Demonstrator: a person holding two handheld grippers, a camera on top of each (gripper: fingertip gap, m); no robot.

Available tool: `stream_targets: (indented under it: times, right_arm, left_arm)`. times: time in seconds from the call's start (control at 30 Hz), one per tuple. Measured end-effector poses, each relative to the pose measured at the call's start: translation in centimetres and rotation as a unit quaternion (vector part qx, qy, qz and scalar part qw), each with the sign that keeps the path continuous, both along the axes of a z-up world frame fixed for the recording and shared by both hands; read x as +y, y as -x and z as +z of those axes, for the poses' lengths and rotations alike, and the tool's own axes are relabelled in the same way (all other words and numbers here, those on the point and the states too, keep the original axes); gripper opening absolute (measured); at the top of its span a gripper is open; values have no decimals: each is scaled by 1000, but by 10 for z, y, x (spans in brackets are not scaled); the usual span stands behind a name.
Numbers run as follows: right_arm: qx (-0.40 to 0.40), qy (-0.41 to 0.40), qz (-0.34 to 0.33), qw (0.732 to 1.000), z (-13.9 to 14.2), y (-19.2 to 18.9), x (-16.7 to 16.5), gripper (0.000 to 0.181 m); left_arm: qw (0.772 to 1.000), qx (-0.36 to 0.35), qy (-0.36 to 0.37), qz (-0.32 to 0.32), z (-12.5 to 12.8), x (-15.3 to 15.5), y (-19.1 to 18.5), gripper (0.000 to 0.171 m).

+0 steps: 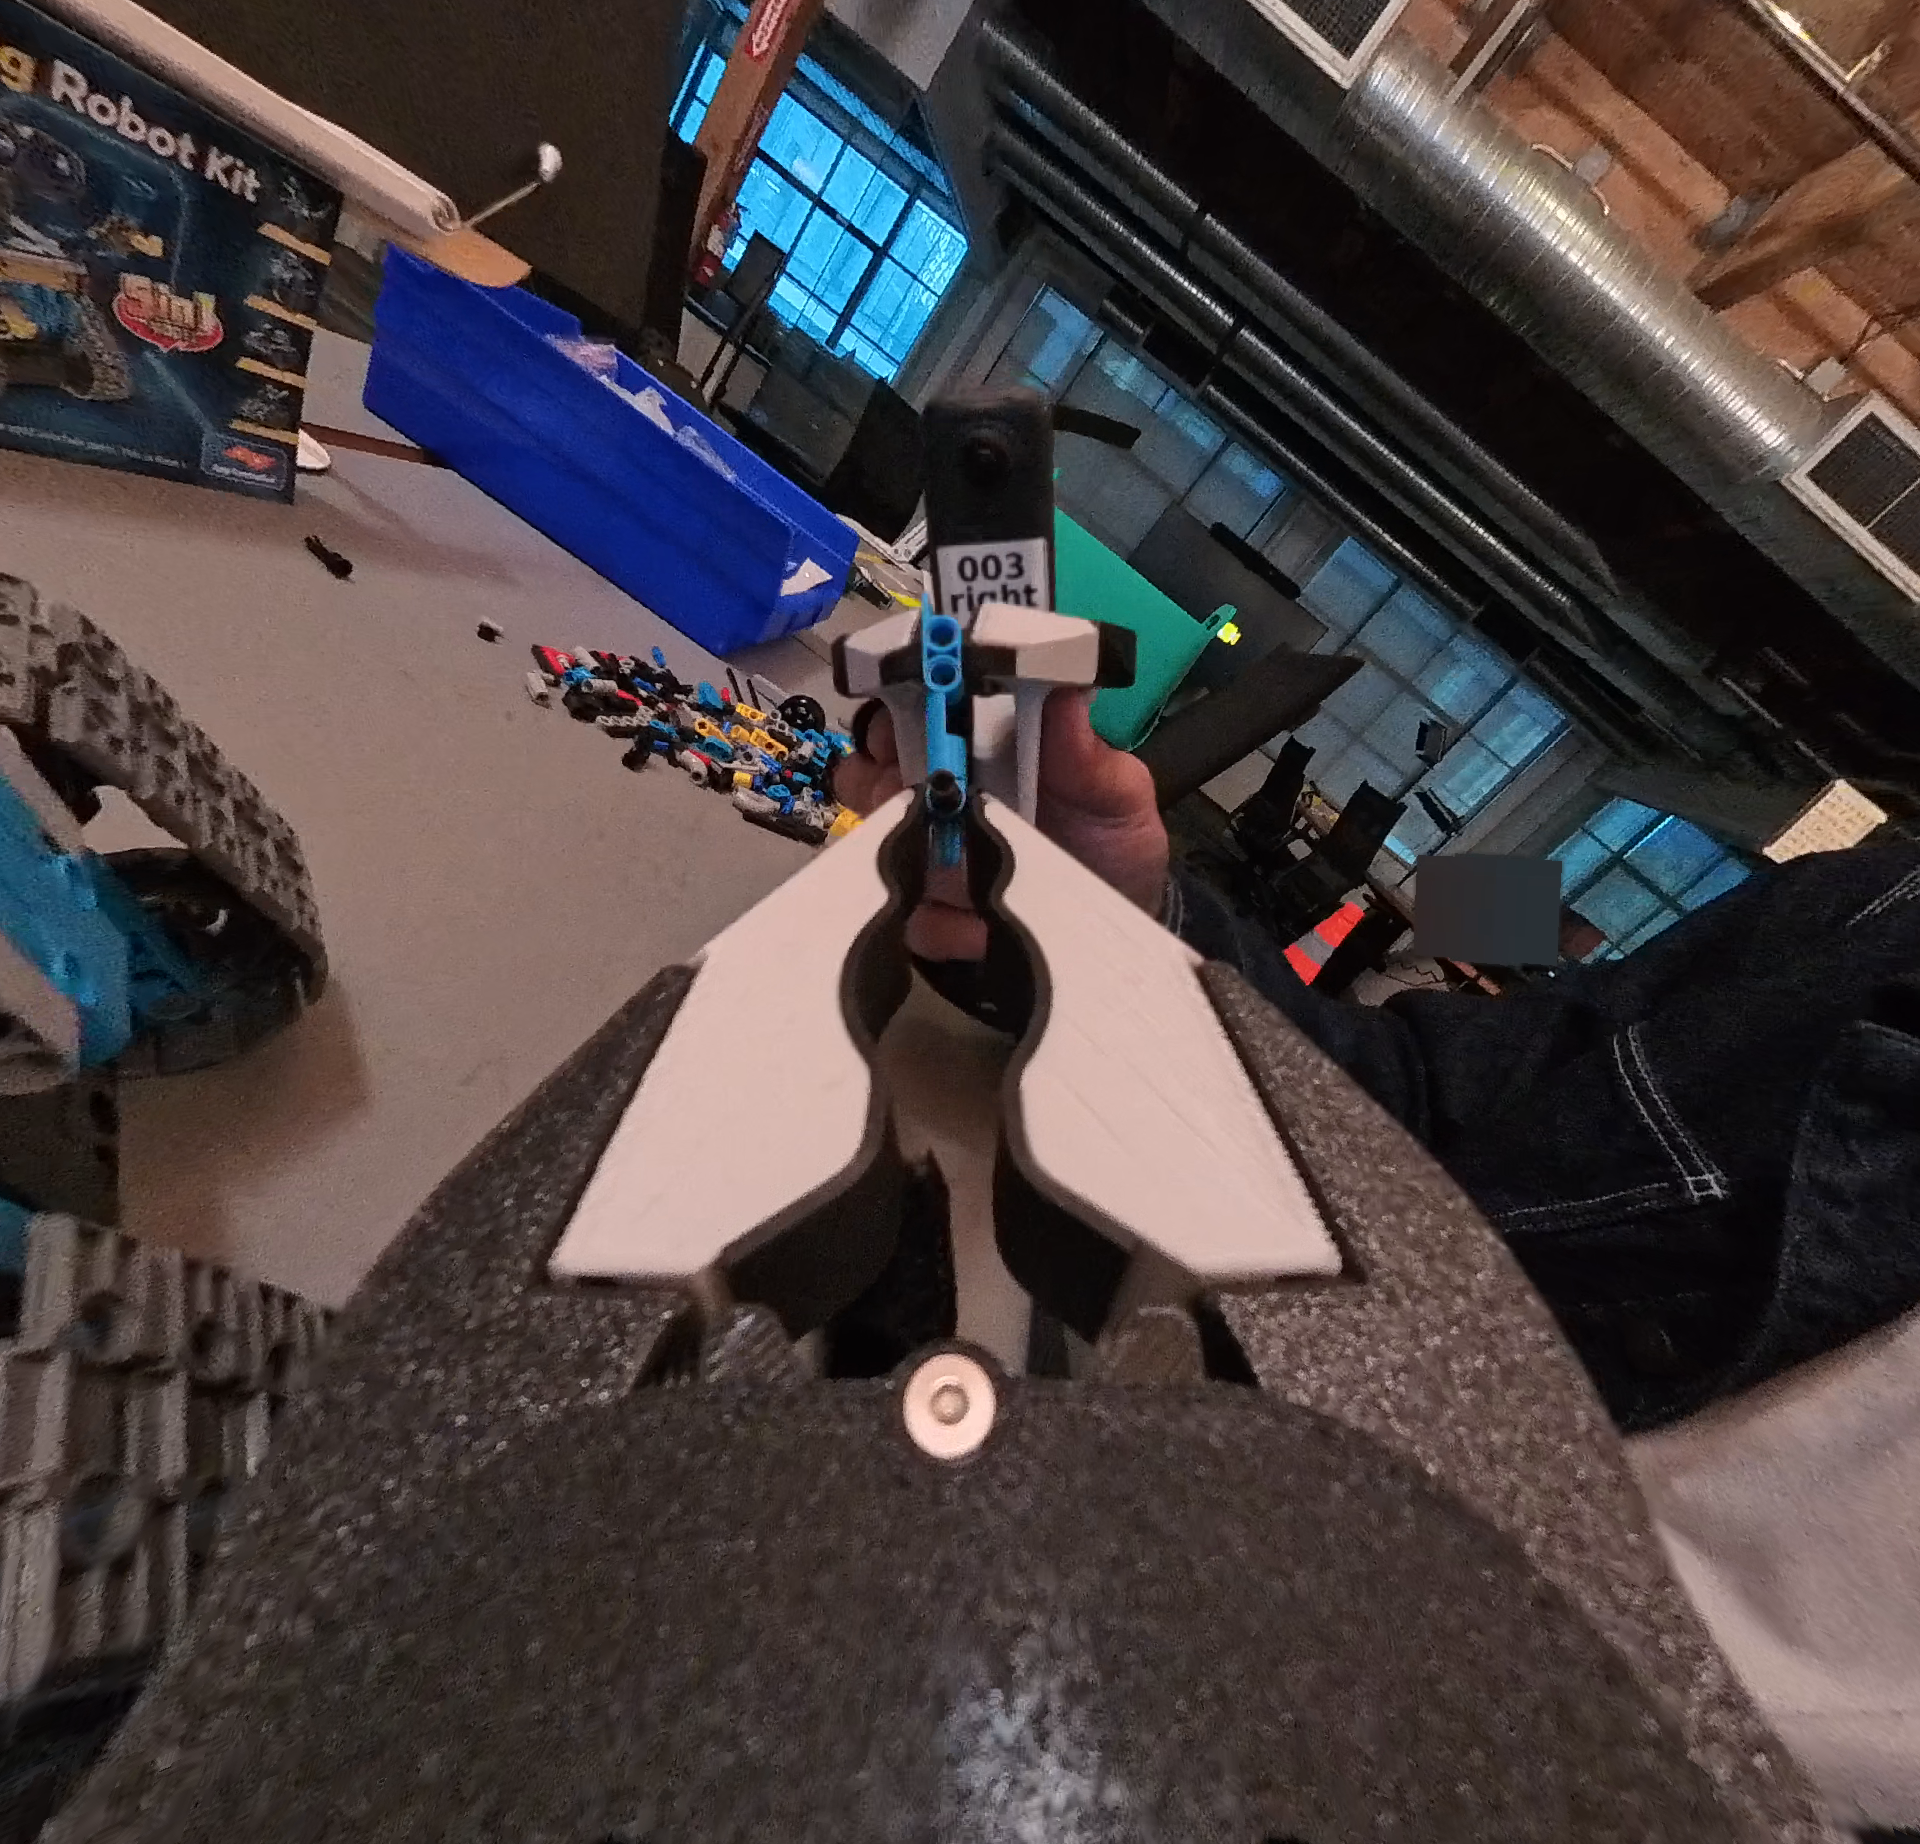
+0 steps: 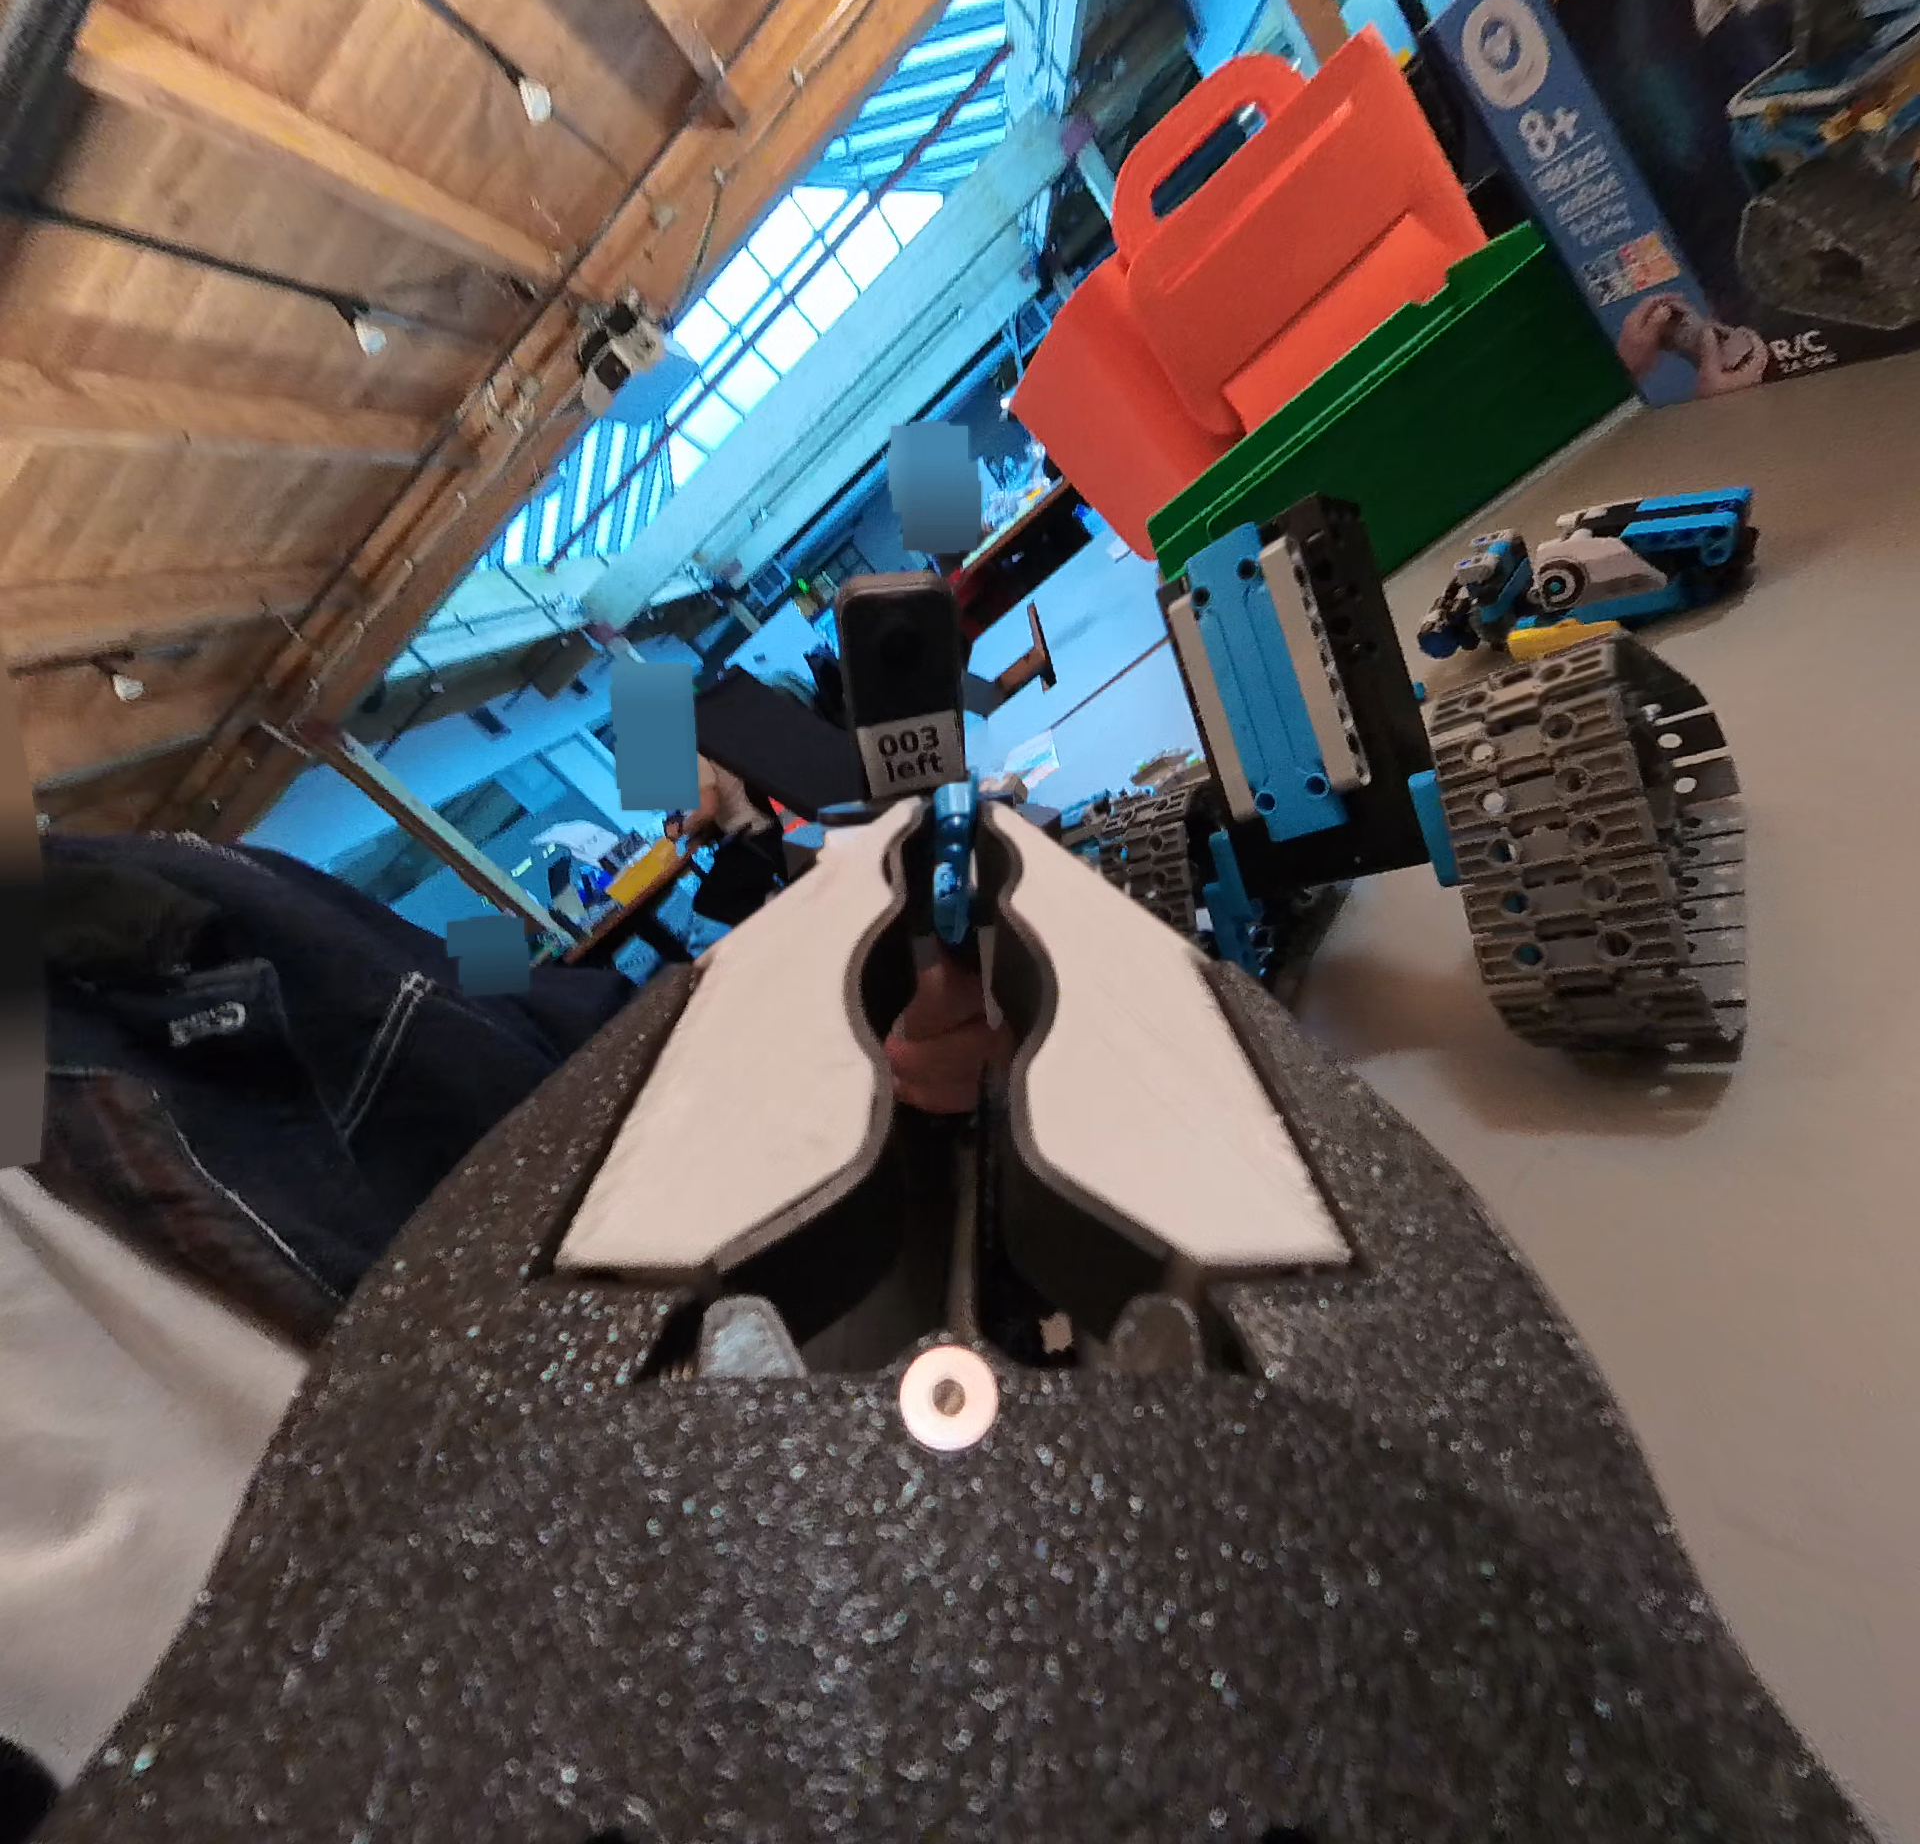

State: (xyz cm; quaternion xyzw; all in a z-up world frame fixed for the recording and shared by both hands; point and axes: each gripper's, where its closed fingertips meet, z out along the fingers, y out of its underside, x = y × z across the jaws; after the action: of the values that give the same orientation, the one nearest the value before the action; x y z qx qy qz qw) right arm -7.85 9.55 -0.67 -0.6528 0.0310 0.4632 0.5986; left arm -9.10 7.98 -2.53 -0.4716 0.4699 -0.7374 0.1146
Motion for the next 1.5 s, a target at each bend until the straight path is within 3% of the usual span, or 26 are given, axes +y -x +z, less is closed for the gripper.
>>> stream_targets:
  times: [0.17, 0.2, 0.23, 0.27, 0.3, 0.37, 0.43, 0.5, 0.57, 0.63, 0.73, 0.77, 1.07, 1.5]
  right_arm:
    - [51, -23, -46, 997, 11, -20, 2, 6]
    - [147, -93, -137, 975, 37, -76, -14, 3]
    - [214, -118, -182, 952, 44, -128, -39, 4]
    - [213, -125, -236, 940, 43, -165, -61, 3]
    - [150, -100, -247, 952, 40, -170, -70, 4]
    - [39, -59, -211, 975, 32, -142, -66, 4]
    - [26, -50, -162, 985, 26, -115, -52, 5]
    - [50, -46, -57, 996, 27, -73, -39, 5]
    - [12, -19, -19, 1000, 15, -40, -24, 5]
    - [-28, -7, 19, 999, 7, -11, -19, 5]
    - [-81, 10, 23, 996, -3, 0, -16, 5]
    - [-81, 11, 24, 996, -4, 0, -16, 5]
    - [-76, 11, 59, 995, -4, 10, -21, 5]
    - [-86, 18, 59, 994, -6, 13, -20, 5]
  left_arm:
    - [1000, 2, 17, 10, 0, 8, -1, 1]
    - [1000, 12, 8, 6, -6, 7, 2, 0]
    - [1000, 13, 6, 2, -8, 7, 6, 0]
    - [1000, 1, 13, 1, -4, 8, 10, 0]
    - [1000, -8, 13, 2, 1, 9, 10, 0]
    - [1000, -4, 0, -3, -2, 3, 5, 0]
    - [1000, -4, -14, -22, -3, -9, 2, 0]
    - [999, -2, -48, -11, -7, -14, 0, 0]
    - [998, 4, -67, 1, -11, -13, -1, 31]
    - [998, 4, -60, -1, -9, -12, 0, 32]
    - [999, -15, -30, -5, 1, -7, 3, 24]
    - [1000, -20, -19, -11, 3, -7, 5, 16]
    - [999, -20, -26, -29, 3, -13, 7, 4]
    - [997, -8, -61, -36, -5, -20, 7, 3]
